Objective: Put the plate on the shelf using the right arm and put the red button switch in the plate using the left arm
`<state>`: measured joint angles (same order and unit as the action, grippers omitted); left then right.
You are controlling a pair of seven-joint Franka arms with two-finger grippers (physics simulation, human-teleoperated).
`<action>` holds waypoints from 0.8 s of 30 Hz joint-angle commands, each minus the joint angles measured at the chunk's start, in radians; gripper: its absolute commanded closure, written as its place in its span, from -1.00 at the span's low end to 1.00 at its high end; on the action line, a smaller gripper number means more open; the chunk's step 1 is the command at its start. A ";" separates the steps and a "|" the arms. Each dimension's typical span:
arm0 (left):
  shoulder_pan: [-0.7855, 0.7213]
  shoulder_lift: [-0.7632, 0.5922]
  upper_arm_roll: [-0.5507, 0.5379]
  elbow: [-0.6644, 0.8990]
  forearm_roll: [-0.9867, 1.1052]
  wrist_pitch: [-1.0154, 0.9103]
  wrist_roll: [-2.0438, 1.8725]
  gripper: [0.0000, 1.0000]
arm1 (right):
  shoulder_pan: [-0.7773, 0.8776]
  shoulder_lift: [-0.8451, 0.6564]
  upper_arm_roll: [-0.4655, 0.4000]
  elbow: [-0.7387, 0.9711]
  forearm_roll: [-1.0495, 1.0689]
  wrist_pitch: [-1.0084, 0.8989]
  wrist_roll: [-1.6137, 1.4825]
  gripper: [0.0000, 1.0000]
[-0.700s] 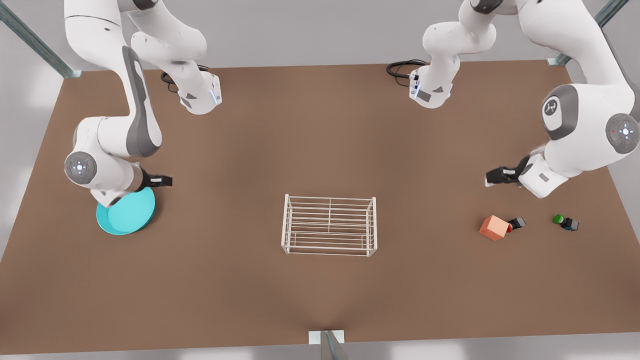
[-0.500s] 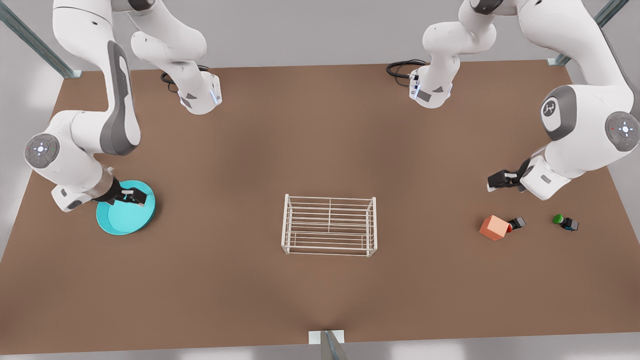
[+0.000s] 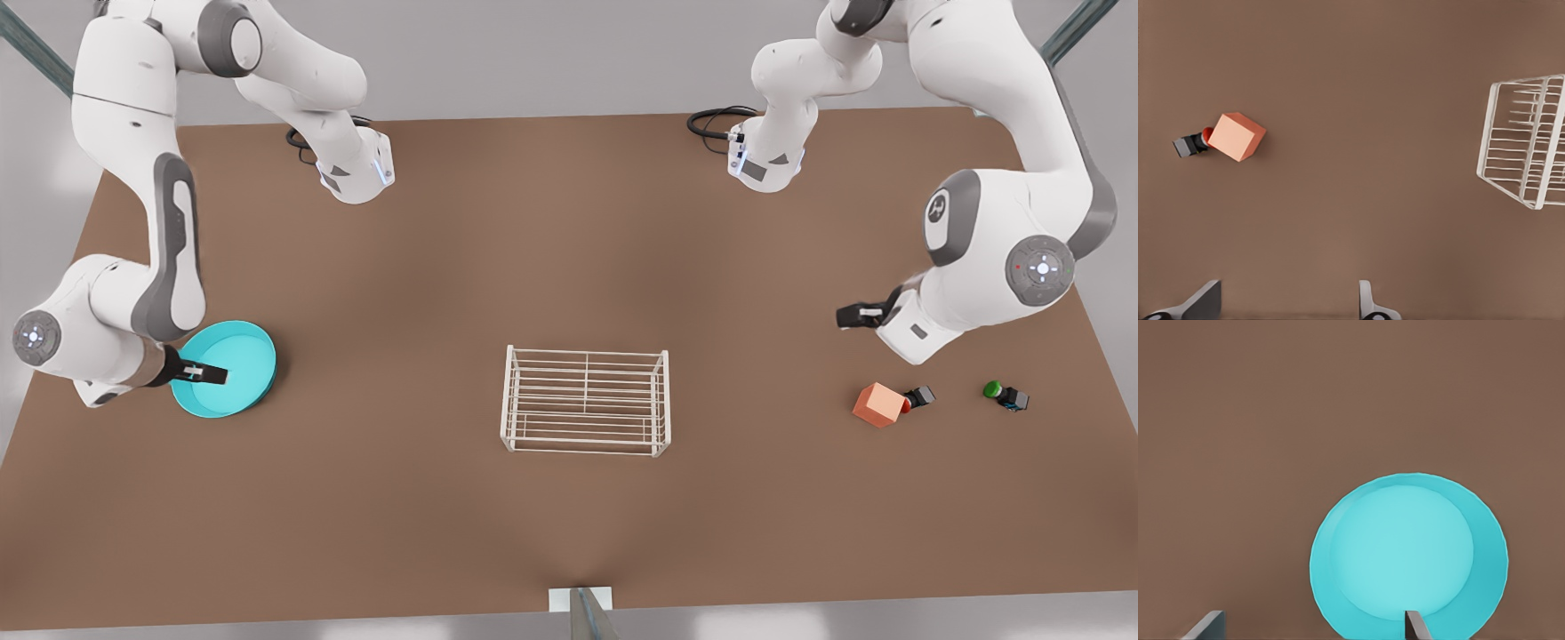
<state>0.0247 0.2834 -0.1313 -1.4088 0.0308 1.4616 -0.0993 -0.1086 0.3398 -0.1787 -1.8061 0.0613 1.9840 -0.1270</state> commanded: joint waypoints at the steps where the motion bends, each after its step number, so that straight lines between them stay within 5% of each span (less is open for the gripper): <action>1: 0.000 0.007 -0.001 0.008 0.005 -0.023 -0.123 -1.00 | -0.040 0.010 -0.002 0.001 0.035 -0.011 -0.436 -1.00; 12: 0.000 0.013 -0.001 0.007 0.006 -0.021 -0.143 -1.00 | -0.178 0.246 0.004 0.217 0.034 -0.010 -0.993 -1.00; 19: -0.002 0.016 -0.001 0.007 0.024 -0.021 -0.142 -1.00 | -0.362 0.300 0.166 0.226 0.009 0.061 -1.056 -1.00; 24: -0.002 0.017 -0.001 0.007 0.026 -0.023 -0.142 -1.00 | -0.428 0.300 0.193 0.180 0.011 0.147 -1.040 -1.00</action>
<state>0.0230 0.3018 -0.1316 -1.4025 0.0536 1.4408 -0.2028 -0.5313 0.6434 0.0116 -1.6201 0.0720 2.0686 -0.8339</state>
